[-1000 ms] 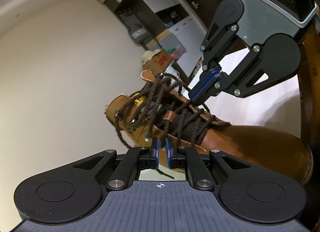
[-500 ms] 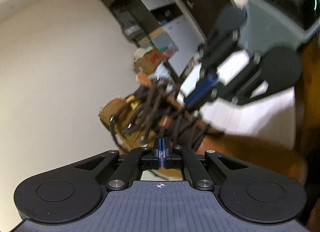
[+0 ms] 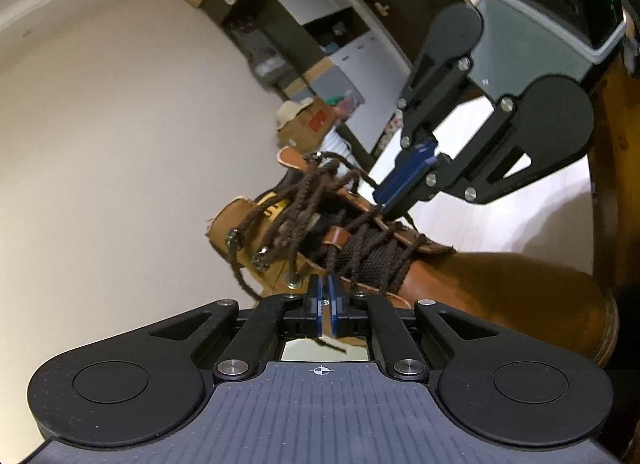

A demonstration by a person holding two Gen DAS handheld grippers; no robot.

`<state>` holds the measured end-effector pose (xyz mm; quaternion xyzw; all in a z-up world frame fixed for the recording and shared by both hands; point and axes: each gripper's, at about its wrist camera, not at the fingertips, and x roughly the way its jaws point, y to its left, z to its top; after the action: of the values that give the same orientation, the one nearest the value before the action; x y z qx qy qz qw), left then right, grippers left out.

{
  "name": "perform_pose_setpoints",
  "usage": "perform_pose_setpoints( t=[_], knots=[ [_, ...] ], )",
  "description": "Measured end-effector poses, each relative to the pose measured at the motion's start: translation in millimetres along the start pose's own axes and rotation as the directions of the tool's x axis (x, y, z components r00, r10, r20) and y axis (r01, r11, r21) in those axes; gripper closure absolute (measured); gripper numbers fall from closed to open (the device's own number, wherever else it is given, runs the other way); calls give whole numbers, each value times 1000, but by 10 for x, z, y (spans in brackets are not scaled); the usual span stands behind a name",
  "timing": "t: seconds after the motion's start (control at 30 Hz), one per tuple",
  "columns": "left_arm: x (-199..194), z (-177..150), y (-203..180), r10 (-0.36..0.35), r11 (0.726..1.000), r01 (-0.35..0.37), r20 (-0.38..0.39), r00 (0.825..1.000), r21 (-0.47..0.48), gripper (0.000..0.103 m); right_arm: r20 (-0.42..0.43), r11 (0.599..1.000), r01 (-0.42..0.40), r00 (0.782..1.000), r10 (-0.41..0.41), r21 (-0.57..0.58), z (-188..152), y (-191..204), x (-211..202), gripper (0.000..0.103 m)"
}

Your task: Lace up shoes with both hands

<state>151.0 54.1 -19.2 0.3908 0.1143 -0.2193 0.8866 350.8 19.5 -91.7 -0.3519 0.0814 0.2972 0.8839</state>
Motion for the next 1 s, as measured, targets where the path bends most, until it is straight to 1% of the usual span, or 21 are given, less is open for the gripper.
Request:
perform_pose_setpoints(
  t=[0.1, 0.13, 0.2, 0.27, 0.3, 0.37, 0.47, 0.53, 0.77, 0.83, 0.9, 1.0],
  knots=[
    [21, 7, -66, 20, 999, -20, 0, 1000, 32, 96, 2, 1000, 5, 1000, -5, -19, 14, 14, -5, 96],
    [18, 2, -75, 24, 999, -24, -1, 1000, 31, 97, 1, 1000, 2, 1000, -2, -14, 13, -21, -12, 98],
    [11, -8, -74, 26, 999, -26, -2, 1000, 24, 98, -6, 999, -17, 1000, 17, 39, 31, -125, -22, 100],
    [-8, -15, -48, 15, 1000, -15, 3, 1000, 4, 98, 12, 997, -25, 1000, 25, 68, 55, -158, -43, 100],
    [-12, -20, -33, 10, 1000, -10, 5, 1000, -4, 96, 13, 998, -28, 1000, 27, 64, 62, -152, -45, 100],
    [-25, -48, 21, 14, 1000, -14, 1, 1000, -24, 96, 6, 999, -25, 1000, 24, 40, 68, -121, -33, 100],
    [-20, -73, 88, 46, 999, -47, -9, 999, -25, 96, 4, 1000, -16, 1000, 15, 15, 58, -97, -4, 99],
    [-32, -75, 112, 54, 998, -54, 4, 999, -24, 96, 5, 1000, -10, 1000, 10, 4, 43, -79, -17, 98],
    [55, 12, 97, 39, 999, -39, 36, 999, 10, 95, 1, 1000, -1, 1000, 1, 17, -18, -60, -73, 96],
    [77, 23, 111, 34, 999, -34, 36, 999, -11, 99, -2, 1000, -2, 1000, 2, 28, -23, -66, -92, 96],
    [82, 22, 141, 30, 999, -28, 40, 999, -46, 100, 3, 999, -7, 1000, 6, 44, -32, -67, -120, 96],
    [76, 14, 149, 34, 997, -30, 39, 999, -77, 101, 9, 999, -7, 1000, 7, 32, -25, -39, -112, 96]
  ],
)
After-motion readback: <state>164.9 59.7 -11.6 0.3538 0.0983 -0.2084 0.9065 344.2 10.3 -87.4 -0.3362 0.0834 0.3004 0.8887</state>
